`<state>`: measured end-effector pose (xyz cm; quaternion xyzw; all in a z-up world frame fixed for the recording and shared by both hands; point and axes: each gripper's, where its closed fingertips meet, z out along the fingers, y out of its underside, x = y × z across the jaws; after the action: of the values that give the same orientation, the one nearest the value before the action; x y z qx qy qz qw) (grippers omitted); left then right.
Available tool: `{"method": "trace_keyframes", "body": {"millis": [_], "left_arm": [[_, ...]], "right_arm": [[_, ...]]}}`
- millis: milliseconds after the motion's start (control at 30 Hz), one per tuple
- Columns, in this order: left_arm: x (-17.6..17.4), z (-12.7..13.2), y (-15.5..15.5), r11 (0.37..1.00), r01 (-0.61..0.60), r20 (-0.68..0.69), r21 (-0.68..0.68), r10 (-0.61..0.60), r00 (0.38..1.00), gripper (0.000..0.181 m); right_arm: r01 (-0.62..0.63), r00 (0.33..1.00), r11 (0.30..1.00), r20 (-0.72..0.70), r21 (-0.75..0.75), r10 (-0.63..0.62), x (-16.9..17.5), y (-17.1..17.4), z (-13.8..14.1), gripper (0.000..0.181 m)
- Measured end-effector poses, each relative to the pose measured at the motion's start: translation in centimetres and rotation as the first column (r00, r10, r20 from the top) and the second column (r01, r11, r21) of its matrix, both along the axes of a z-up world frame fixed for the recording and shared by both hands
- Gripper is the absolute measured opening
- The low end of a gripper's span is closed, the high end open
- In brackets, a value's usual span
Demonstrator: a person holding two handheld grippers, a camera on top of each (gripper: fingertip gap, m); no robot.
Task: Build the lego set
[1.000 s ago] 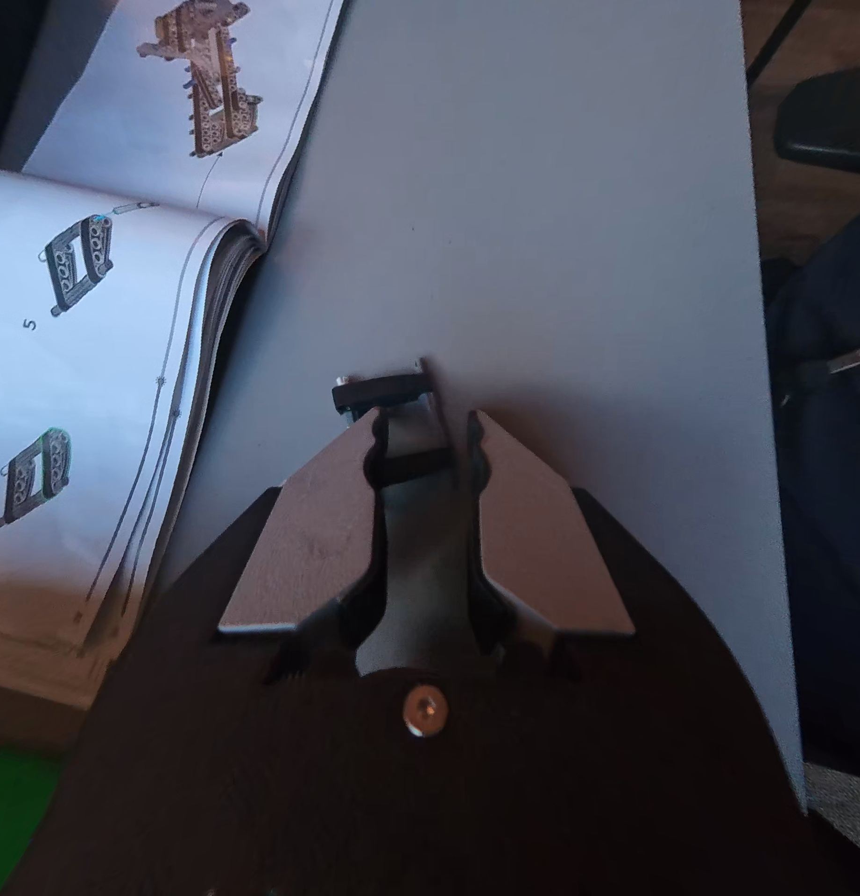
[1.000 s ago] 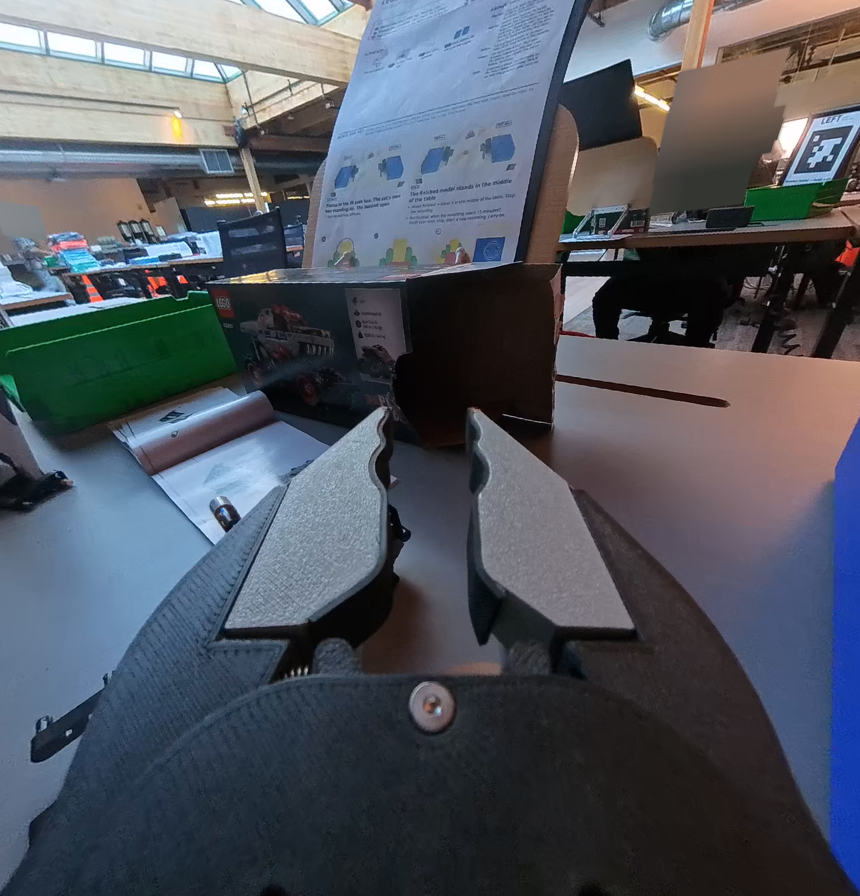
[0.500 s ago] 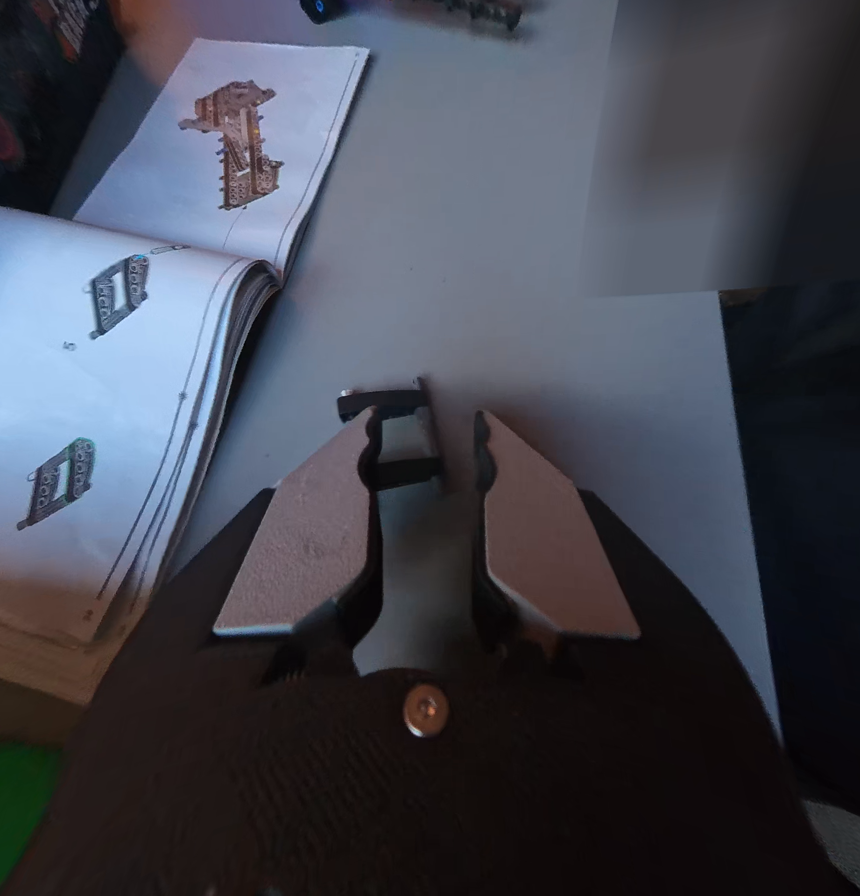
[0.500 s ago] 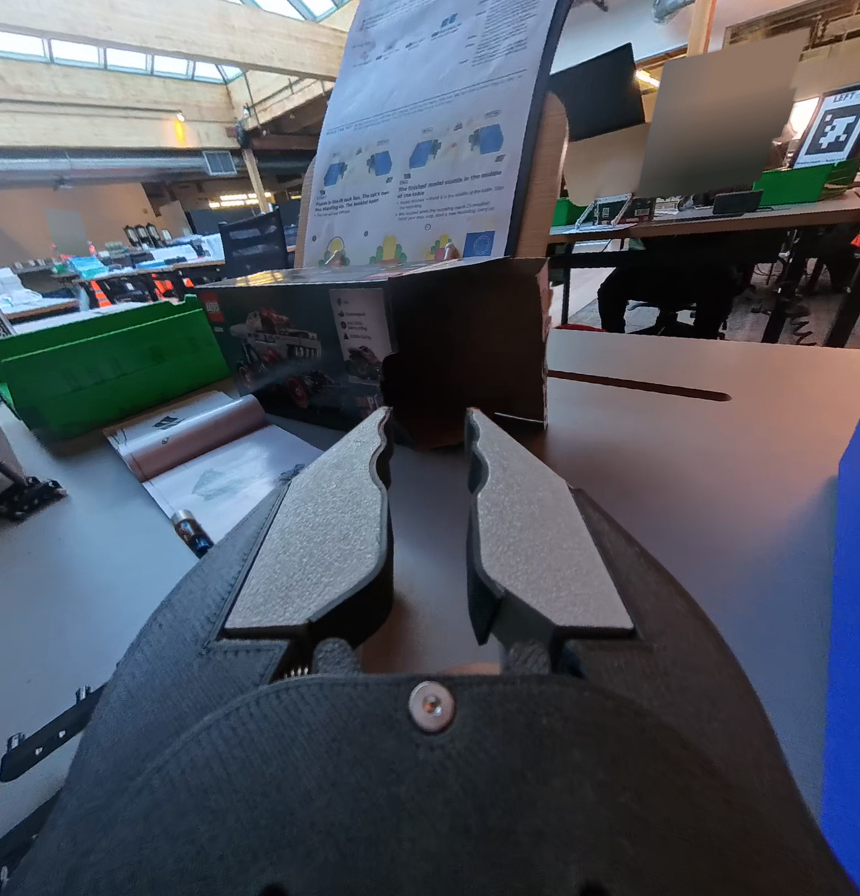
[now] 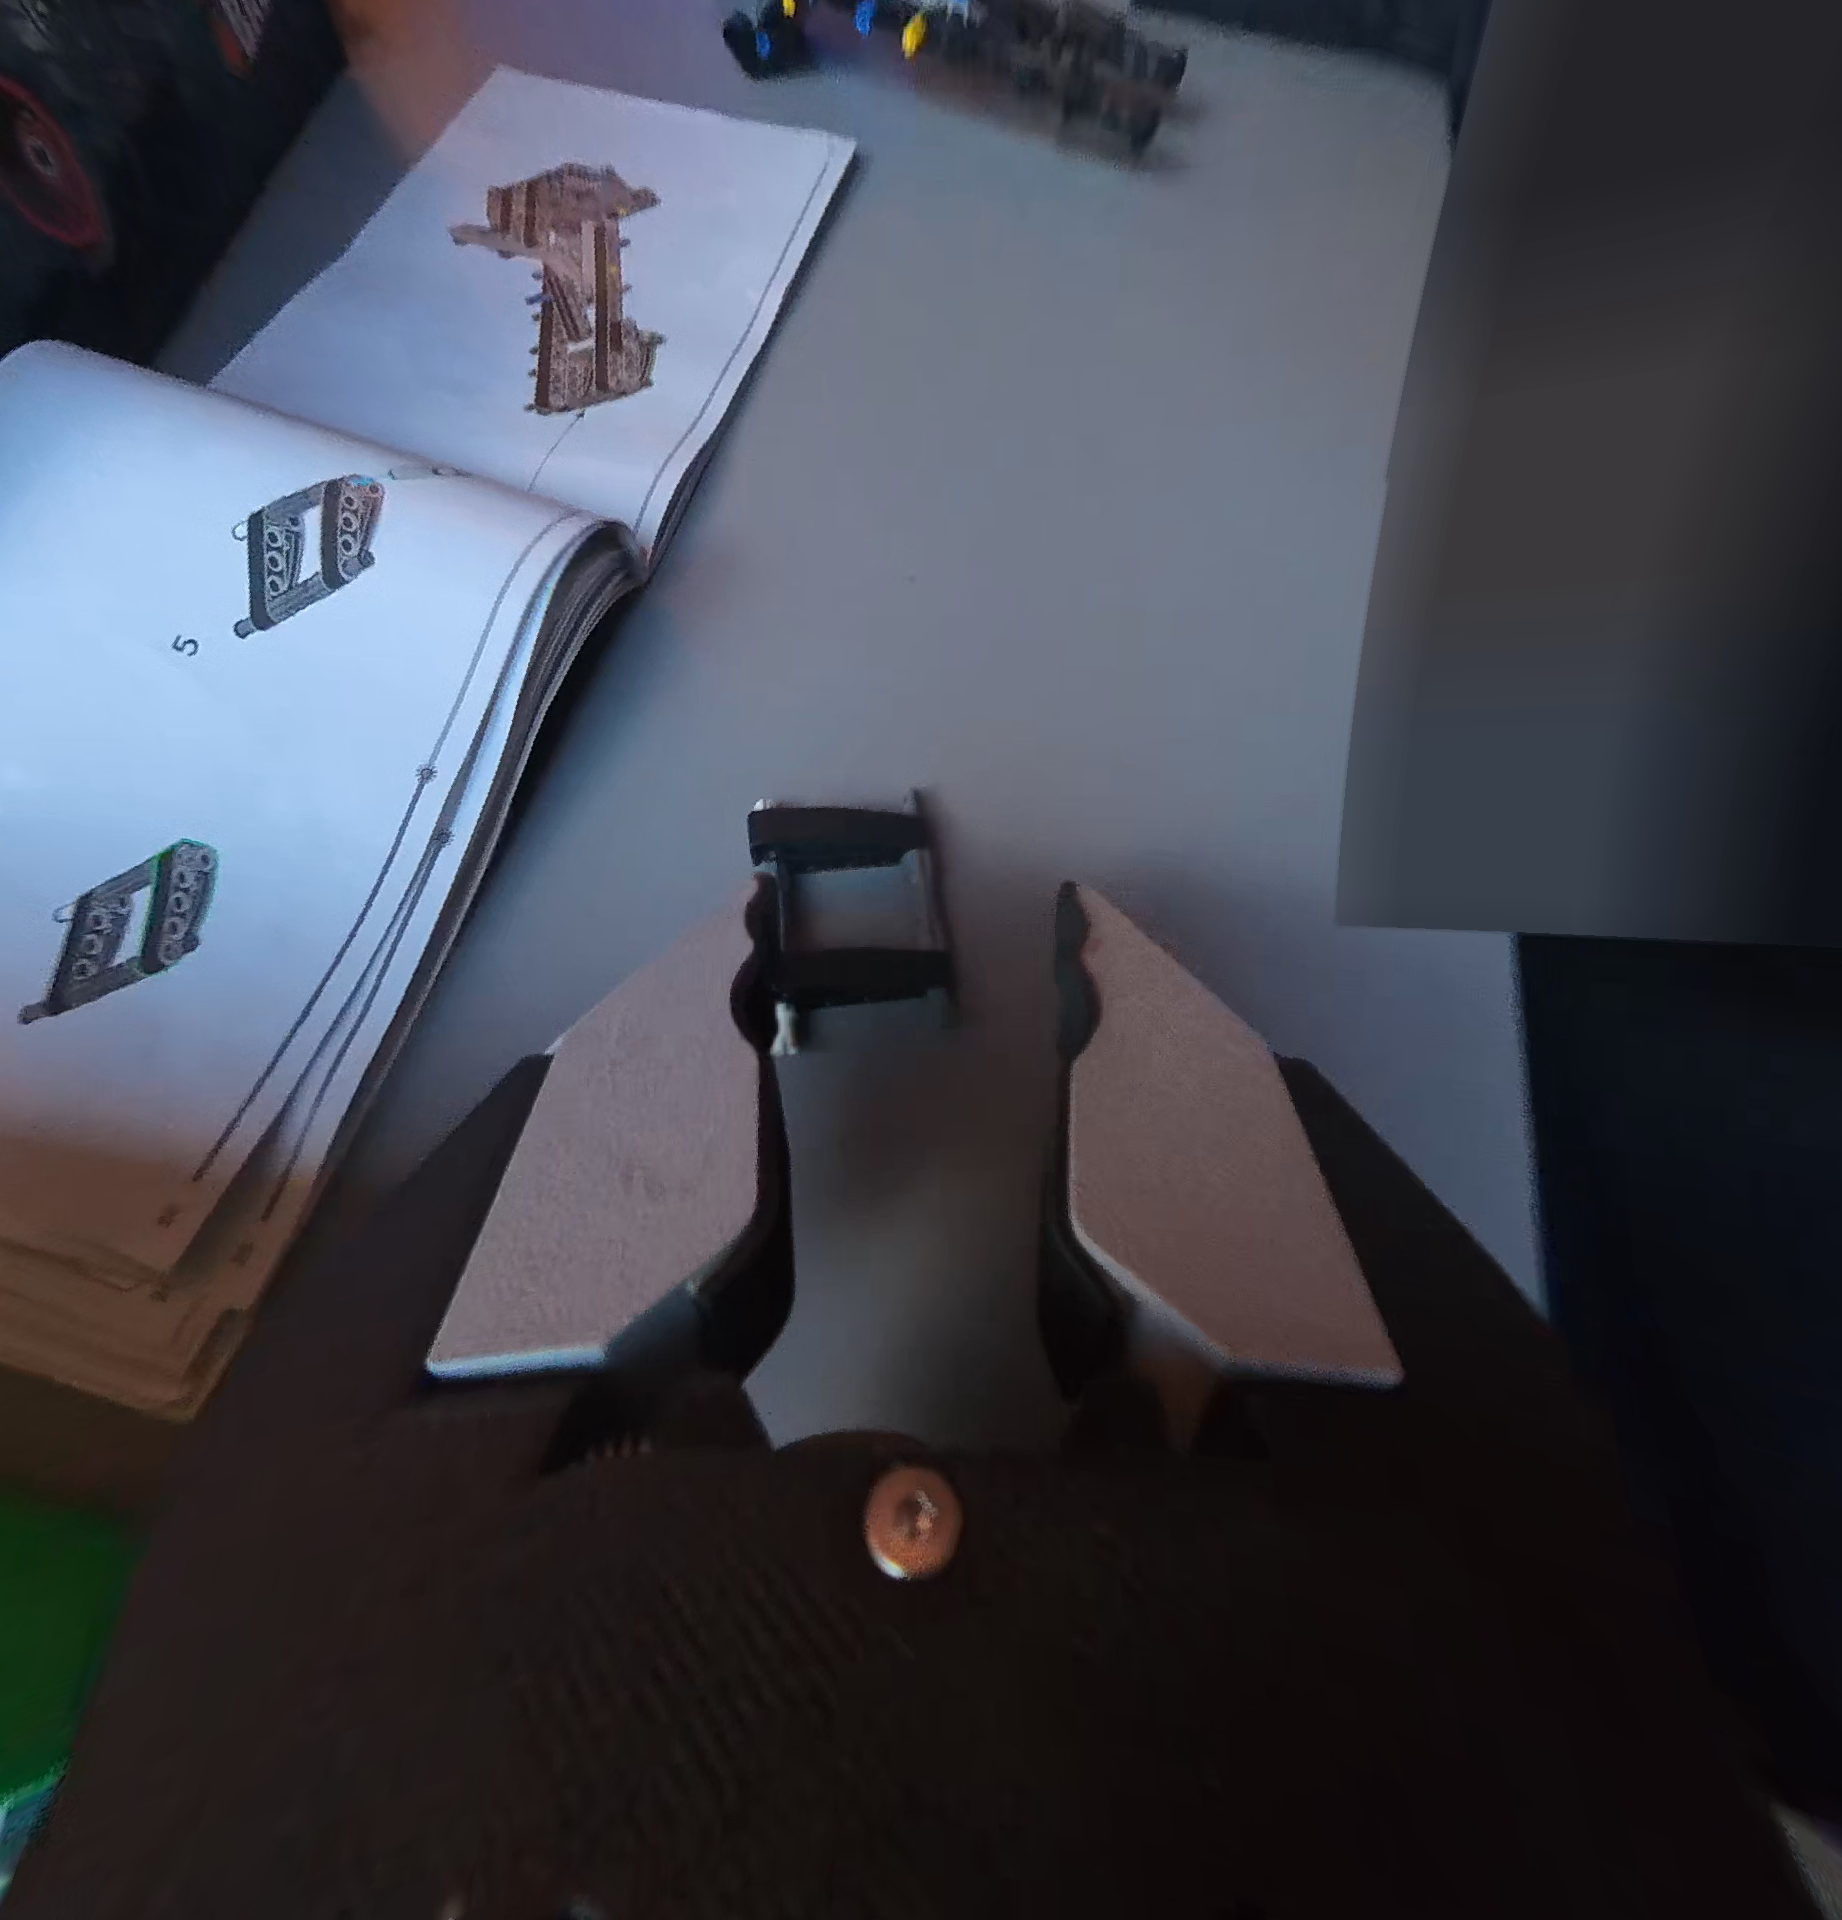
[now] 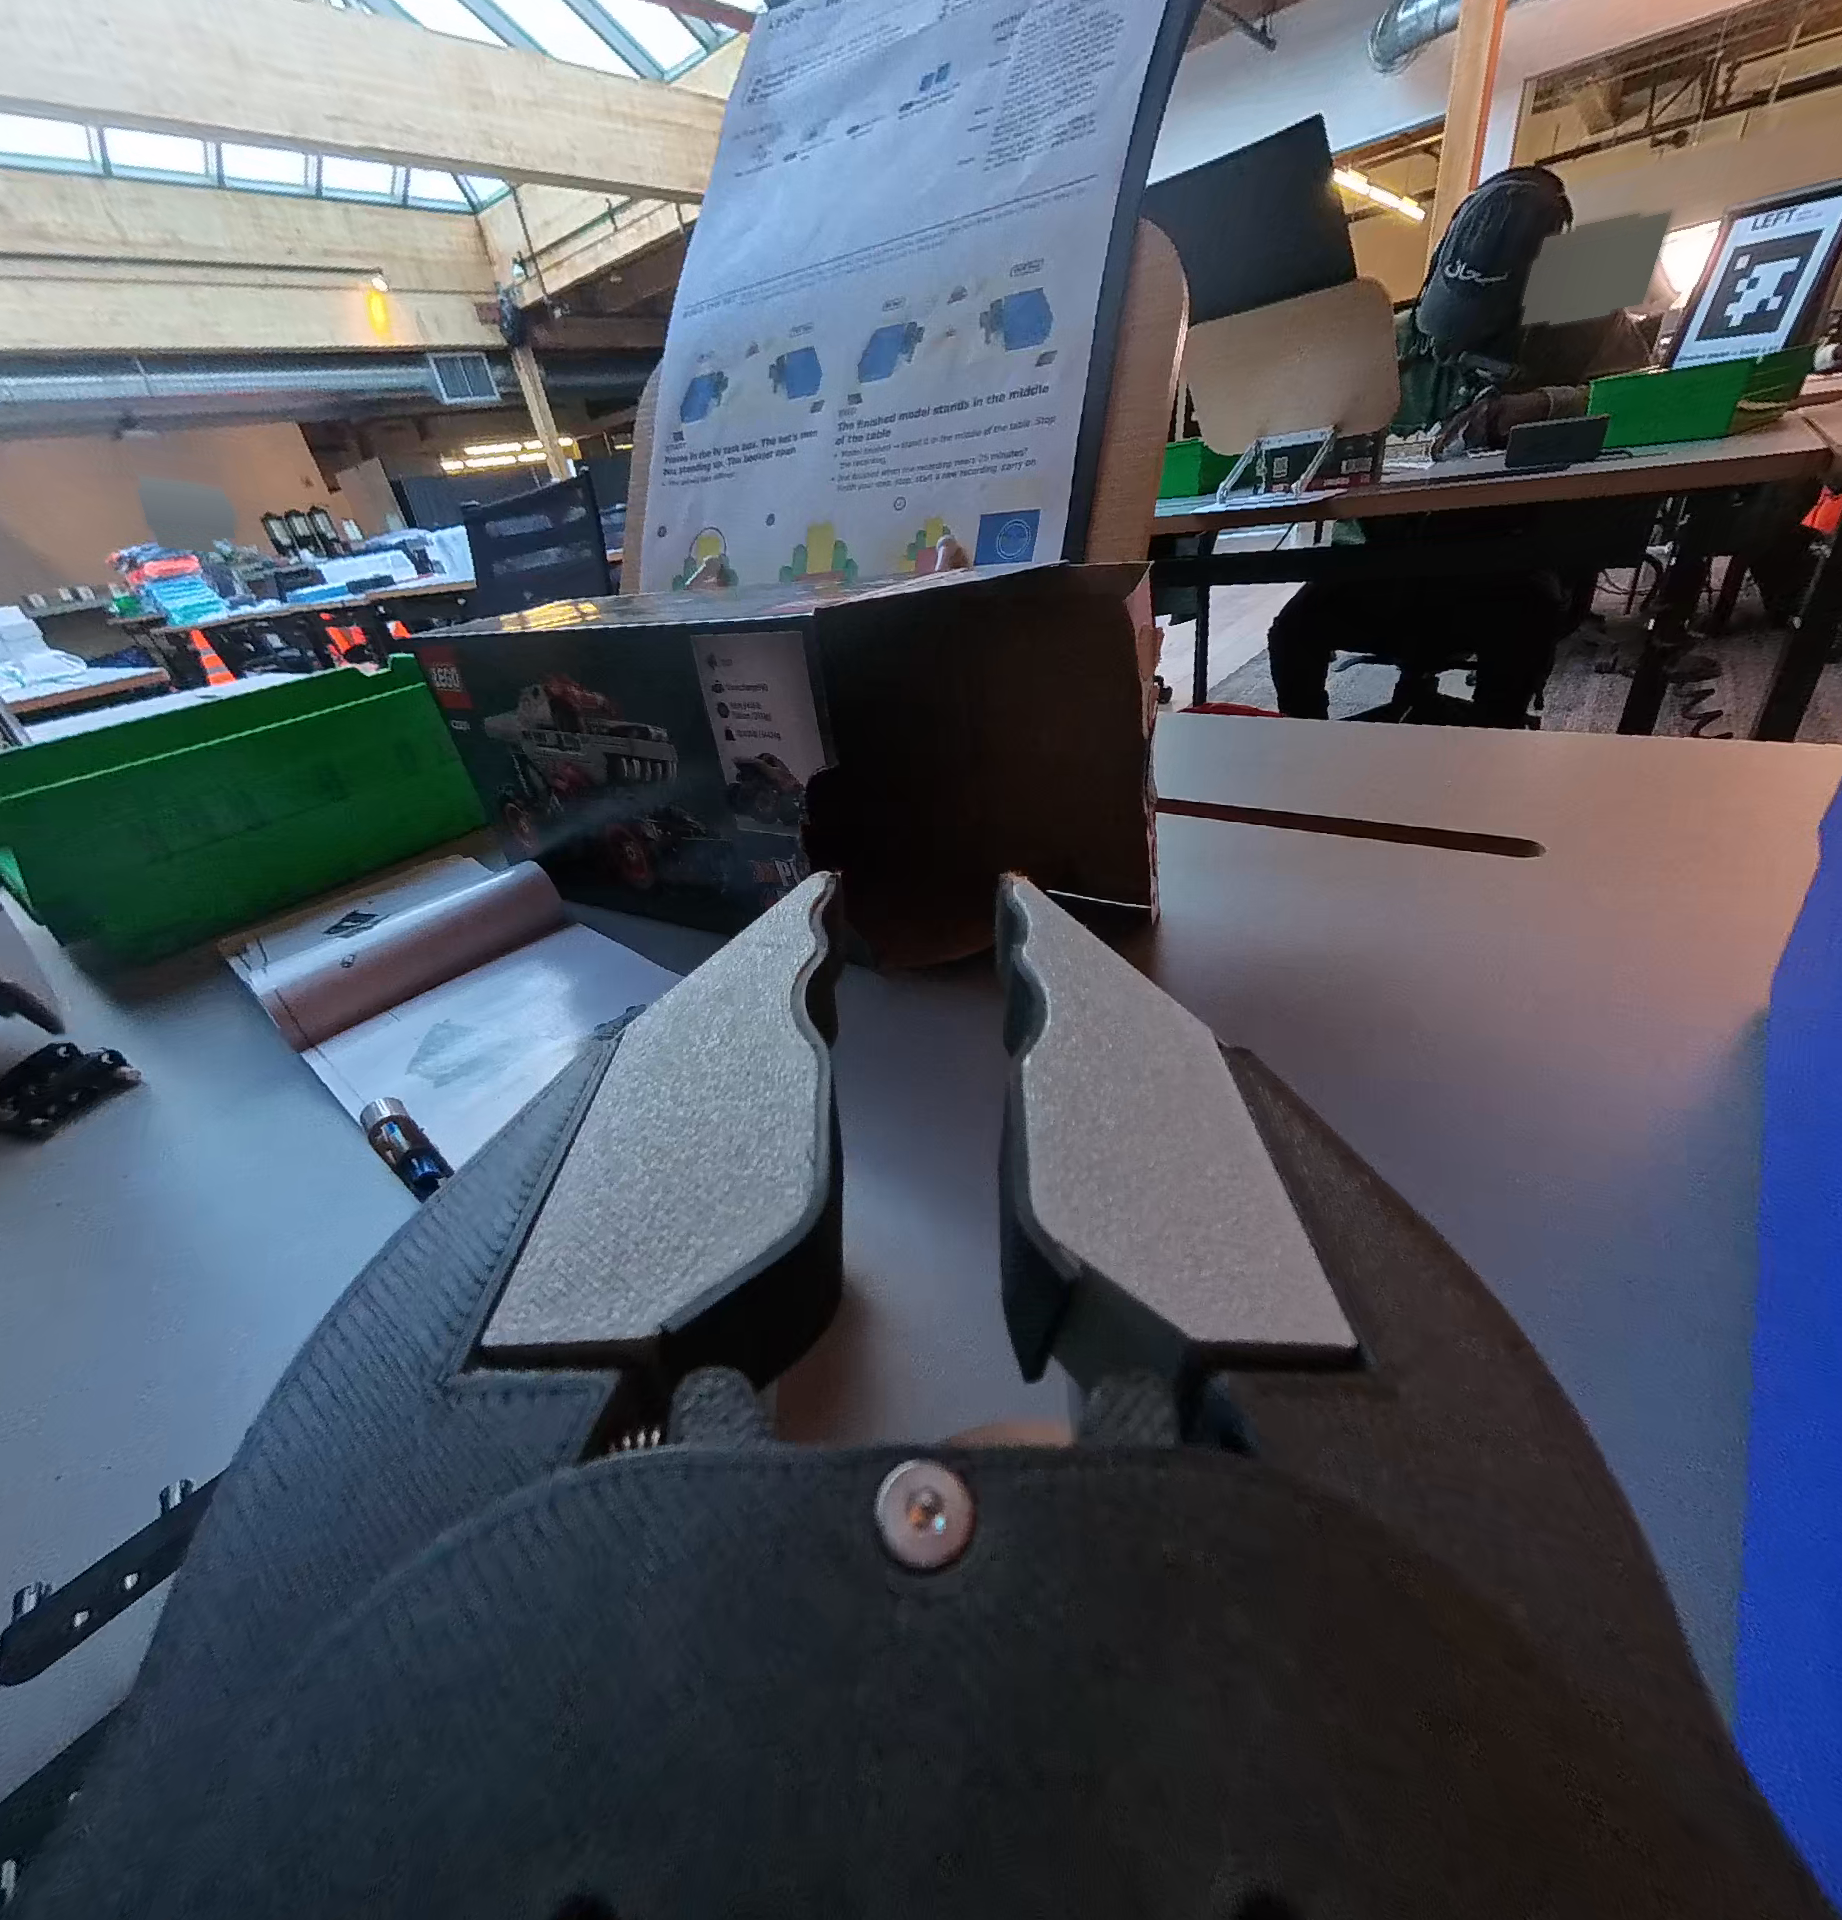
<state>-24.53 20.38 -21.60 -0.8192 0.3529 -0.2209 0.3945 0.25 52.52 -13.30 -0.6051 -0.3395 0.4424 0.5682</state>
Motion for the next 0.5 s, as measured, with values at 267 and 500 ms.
{"method": "trace_keyframes", "body": {"millis": [267, 500], "left_arm": [[-1.3, -1.9, 0.4, 0.986, -0.087, -0.003, -0.145, 0.087, 0.996, 0.053], [-1.1, -2.3, 0.8, 0.995, -0.082, -0.116, -0.060, 0.074, 0.990, 0.038]], "right_arm": [[-0.004, 1.000, 1.000, 0.012, 0.010, 0.003, -0.2, -0.2, -0.1, 0.026], [-0.014, 0.999, 0.999, 0.045, 0.043, 0.012, -0.8, -0.8, 0.0, 0.026]]}}
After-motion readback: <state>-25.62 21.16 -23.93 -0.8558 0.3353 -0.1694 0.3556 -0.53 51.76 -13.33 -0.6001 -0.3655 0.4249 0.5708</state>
